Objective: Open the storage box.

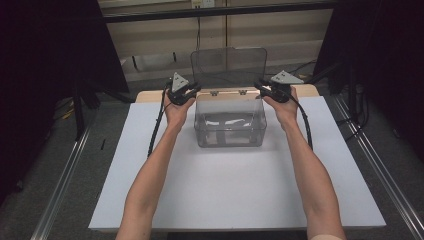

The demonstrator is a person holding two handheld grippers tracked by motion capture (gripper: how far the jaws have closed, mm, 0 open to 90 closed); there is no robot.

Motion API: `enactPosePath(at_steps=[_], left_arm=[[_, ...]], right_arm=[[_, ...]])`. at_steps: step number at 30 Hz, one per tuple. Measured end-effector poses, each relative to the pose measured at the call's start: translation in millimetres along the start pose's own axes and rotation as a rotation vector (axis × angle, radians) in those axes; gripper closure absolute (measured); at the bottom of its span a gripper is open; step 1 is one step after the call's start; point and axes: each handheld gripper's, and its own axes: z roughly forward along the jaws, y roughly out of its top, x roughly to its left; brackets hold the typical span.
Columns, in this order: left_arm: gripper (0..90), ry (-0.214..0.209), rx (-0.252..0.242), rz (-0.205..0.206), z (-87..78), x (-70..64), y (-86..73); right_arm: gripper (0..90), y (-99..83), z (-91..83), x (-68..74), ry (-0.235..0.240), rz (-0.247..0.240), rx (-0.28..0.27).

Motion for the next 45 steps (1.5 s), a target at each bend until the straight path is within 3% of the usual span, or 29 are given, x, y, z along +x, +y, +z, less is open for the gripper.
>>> enactPosePath(at_steps=[5, 8, 19, 31, 36, 42, 45], left_arm=[[76.2, 0.003, 0.015, 0.001, 1.3, 1.0, -2.7], [75.8, 0.0, 0.008, -0.019, 2.9, 2.0, -3.7], [72.7, -0.005, 0.02, -0.008, 5.5, 3.5, -4.1], [68.2, -0.008, 0.035, -0.035, 8.7, 5.1, -6.9], [66.0, -0.017, 0.037, -0.043, 9.8, 5.2, -7.9], [62.4, -0.024, 0.061, -0.018, 10.6, 5.0, -5.8], [62.2, -0.017, 0.062, -0.03, 11.3, 4.7, -6.0]], right_arm=[[67.2, -0.2, 2.8, 0.4, -0.003, 0.014, 0.006], [65.1, 0.7, 4.6, 1.8, -0.008, 0.013, 0.017], [62.0, -1.4, 9.0, 2.4, -0.021, 0.045, 0.022], [59.7, -6.6, 12.7, 0.1, -0.014, 0.056, 0.037], [58.5, -8.0, 14.3, -0.2, -0.014, 0.083, 0.038], [57.4, -8.8, 15.1, -1.5, -0.007, 0.091, 0.048], [57.1, -8.5, 15.4, -1.6, -0.006, 0.092, 0.054]])
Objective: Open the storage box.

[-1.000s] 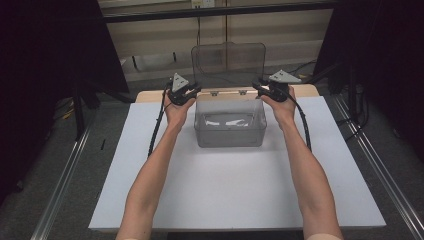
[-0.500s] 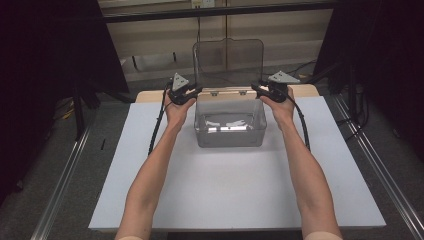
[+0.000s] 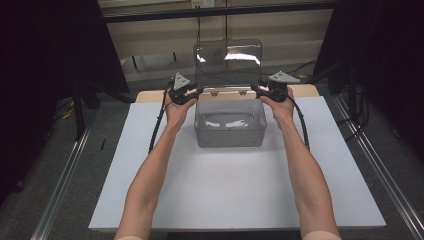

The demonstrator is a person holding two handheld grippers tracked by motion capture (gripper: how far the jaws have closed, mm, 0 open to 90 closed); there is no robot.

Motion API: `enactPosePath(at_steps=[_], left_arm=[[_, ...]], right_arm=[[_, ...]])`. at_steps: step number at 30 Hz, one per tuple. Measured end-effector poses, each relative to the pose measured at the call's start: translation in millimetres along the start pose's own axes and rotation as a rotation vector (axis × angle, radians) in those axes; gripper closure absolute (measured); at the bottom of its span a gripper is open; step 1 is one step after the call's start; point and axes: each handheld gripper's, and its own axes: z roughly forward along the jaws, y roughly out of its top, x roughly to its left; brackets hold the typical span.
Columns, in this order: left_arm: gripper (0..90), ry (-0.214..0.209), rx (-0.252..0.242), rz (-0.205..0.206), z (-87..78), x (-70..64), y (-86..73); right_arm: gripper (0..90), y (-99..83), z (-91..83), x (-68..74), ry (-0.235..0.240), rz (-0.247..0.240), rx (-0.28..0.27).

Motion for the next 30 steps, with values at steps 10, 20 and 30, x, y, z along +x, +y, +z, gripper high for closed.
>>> enactPosePath(at_steps=[10, 20, 30], left_arm=[[60.2, -0.004, 0.007, -0.04, 2.2, 1.9, -0.5], [56.5, -0.019, 0.001, -0.066, 4.8, 3.0, -0.7], [52.3, -0.01, 0.012, -0.078, 7.2, 2.6, -2.0]], right_arm=[[55.7, -0.2, 1.0, -2.2, 0.011, 0.021, 0.014], [54.2, -1.5, 2.0, -3.7, 0.02, 0.038, 0.024], [52.0, -4.3, 3.7, -7.9, 0.004, 0.123, 0.045]])
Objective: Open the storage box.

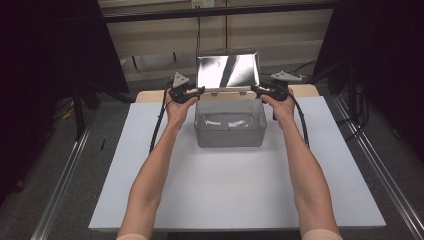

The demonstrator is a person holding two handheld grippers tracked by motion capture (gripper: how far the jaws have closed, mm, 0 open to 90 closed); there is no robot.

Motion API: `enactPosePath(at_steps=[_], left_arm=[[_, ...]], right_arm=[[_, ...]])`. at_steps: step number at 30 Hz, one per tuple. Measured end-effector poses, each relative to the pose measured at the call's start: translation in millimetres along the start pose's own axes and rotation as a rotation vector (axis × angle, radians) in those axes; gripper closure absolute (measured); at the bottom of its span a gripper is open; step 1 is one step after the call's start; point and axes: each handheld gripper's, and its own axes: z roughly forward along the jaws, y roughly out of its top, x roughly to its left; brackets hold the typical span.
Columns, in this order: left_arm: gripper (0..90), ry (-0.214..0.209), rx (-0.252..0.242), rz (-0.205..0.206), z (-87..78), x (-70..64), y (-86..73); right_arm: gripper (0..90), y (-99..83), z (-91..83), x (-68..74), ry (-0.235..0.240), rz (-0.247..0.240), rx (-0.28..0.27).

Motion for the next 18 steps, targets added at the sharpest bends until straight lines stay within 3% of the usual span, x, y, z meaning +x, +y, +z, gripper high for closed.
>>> enactPosePath(at_steps=[2, 4, 7, 9, 11, 18], left_arm=[[54.8, -0.044, -0.002, -0.02, 3.8, -3.0, -2.1], [58.5, 0.002, -0.004, -0.006, 5.8, -6.3, -3.2], [48.1, -0.011, -0.01, -0.094, 5.1, 0.3, -7.2], [46.7, -0.021, -0.016, -0.089, 5.3, -0.7, -7.3], [47.9, -0.012, -0.008, -0.057, 5.1, -1.7, -5.8], [47.4, -0.013, -0.002, -0.071, 4.2, -2.4, -4.7]], right_arm=[[54.2, -0.8, 0.7, -0.4, -0.001, -0.005, 0.002], [65.2, -1.5, 3.5, 3.6, 0.039, -0.014, 0.023], [51.0, -0.2, 3.1, 2.6, -0.004, 0.0, 0.033], [50.7, -1.0, 2.6, 1.5, -0.015, -0.003, 0.033], [51.4, -2.1, 3.7, 2.7, -0.028, -0.007, 0.023], [48.2, -2.4, 2.5, 2.2, -0.031, -0.007, 0.021]])
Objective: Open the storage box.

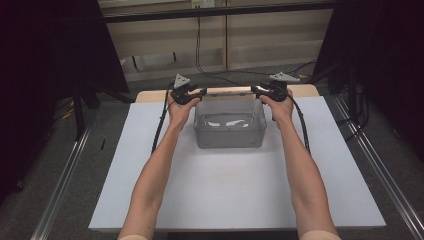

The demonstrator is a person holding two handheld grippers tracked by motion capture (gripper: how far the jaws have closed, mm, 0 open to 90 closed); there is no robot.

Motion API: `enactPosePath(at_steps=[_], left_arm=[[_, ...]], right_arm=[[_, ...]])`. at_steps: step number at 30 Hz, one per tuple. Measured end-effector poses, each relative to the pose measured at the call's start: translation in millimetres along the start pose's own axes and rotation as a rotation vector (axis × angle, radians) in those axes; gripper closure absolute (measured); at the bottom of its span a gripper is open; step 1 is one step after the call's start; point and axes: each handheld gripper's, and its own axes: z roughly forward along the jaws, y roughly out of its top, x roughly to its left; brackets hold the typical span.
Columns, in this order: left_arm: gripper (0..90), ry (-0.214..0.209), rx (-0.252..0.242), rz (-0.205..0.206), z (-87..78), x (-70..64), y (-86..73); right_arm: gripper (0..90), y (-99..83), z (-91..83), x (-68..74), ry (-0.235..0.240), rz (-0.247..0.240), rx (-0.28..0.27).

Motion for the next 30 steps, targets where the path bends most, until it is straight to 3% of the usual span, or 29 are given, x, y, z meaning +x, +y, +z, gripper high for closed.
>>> enactPosePath(at_steps=[4, 10, 21, 23, 30], left_arm=[[44.9, 0.0, 0.004, -0.022, -1.0, 0.4, 0.0], [42.0, 0.016, 0.009, -0.016, -3.5, -2.3, 1.3], [28.8, 0.025, 0.039, 0.001, -10.9, -6.4, 5.1], [20.7, 0.032, 0.032, -0.024, -13.2, -6.0, 4.7], [16.4, 0.032, 0.014, -0.041, -23.3, -5.2, 6.1]], right_arm=[[45.6, -0.4, -1.3, 0.1, -0.001, 0.004, -0.004], [42.9, -0.7, -2.7, 0.3, -0.003, 0.005, -0.006], [26.5, 0.9, -14.2, 4.8, -0.028, -0.006, -0.009], [25.3, 2.8, -19.6, 5.3, -0.031, 0.002, -0.029], [17.8, 2.7, -26.5, 7.5, -0.028, -0.001, -0.041]])
